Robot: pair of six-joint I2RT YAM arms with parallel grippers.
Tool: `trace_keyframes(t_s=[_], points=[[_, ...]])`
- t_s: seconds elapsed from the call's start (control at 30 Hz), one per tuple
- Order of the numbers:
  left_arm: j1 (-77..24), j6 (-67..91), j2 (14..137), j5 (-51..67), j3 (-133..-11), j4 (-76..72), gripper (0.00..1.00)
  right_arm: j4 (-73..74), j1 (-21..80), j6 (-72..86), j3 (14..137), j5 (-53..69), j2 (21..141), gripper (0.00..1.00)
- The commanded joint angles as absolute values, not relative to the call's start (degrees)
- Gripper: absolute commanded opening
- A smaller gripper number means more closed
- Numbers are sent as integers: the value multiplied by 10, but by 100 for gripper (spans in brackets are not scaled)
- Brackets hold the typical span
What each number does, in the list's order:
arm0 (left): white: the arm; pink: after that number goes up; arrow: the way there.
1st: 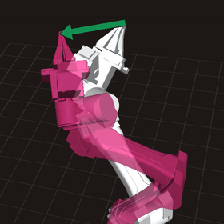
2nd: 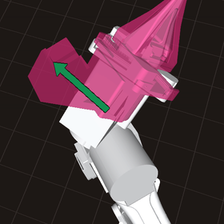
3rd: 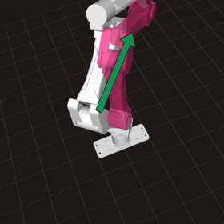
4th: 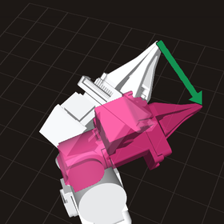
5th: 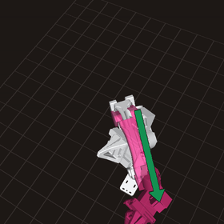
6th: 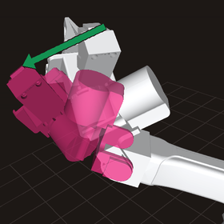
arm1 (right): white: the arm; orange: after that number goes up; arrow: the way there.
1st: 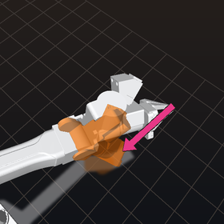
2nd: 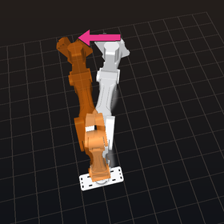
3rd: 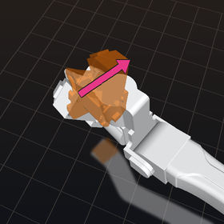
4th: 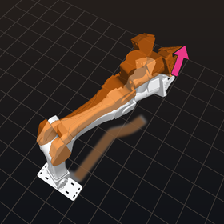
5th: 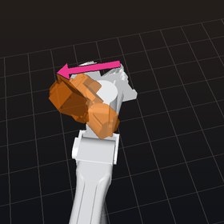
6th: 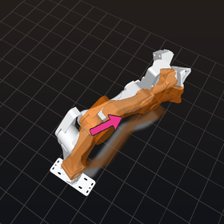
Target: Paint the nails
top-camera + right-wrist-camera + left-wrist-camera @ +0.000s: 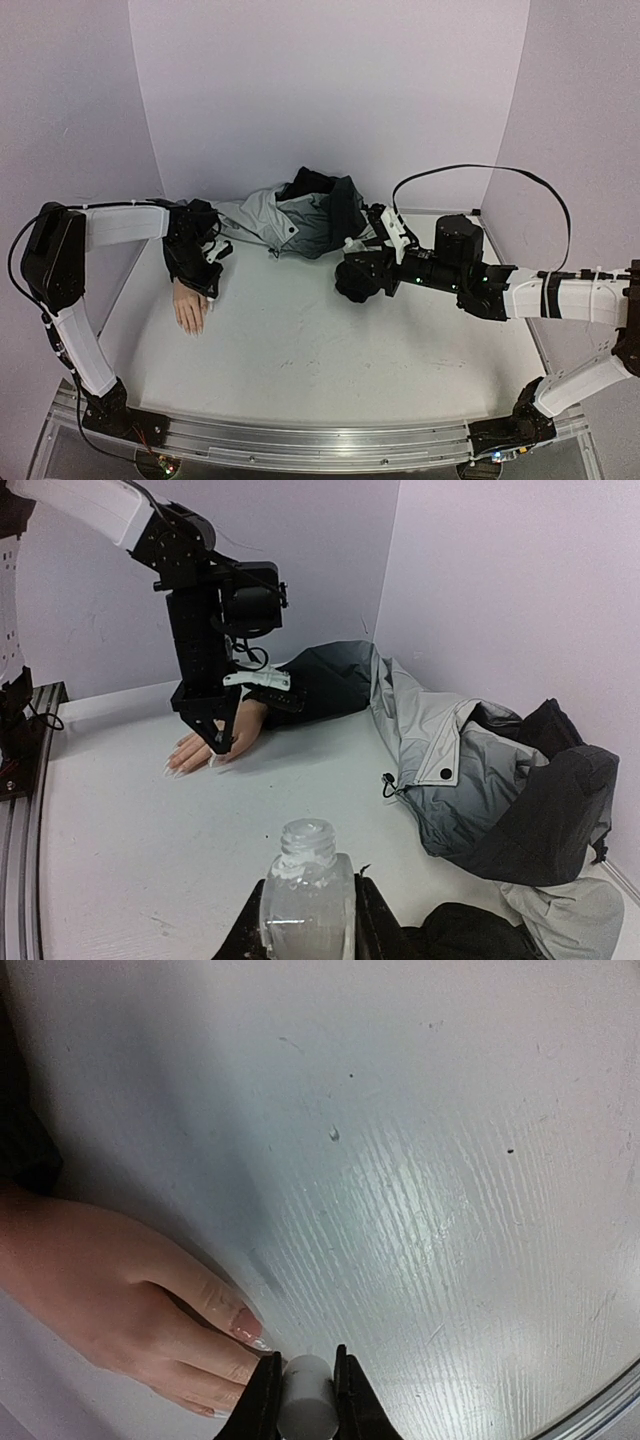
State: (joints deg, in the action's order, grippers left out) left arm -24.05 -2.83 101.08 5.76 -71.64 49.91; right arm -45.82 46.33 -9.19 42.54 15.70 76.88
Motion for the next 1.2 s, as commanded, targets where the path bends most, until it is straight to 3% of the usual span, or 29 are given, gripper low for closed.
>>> trace_keyframes(t_s=[0.0,1.17], points=[[-234,-17,1003,14,-764,504,0,-490,467,-89,437,164,756,0],[-225,-25,1040,-27,-733,505,0,-490,469,-90,437,164,754,0]])
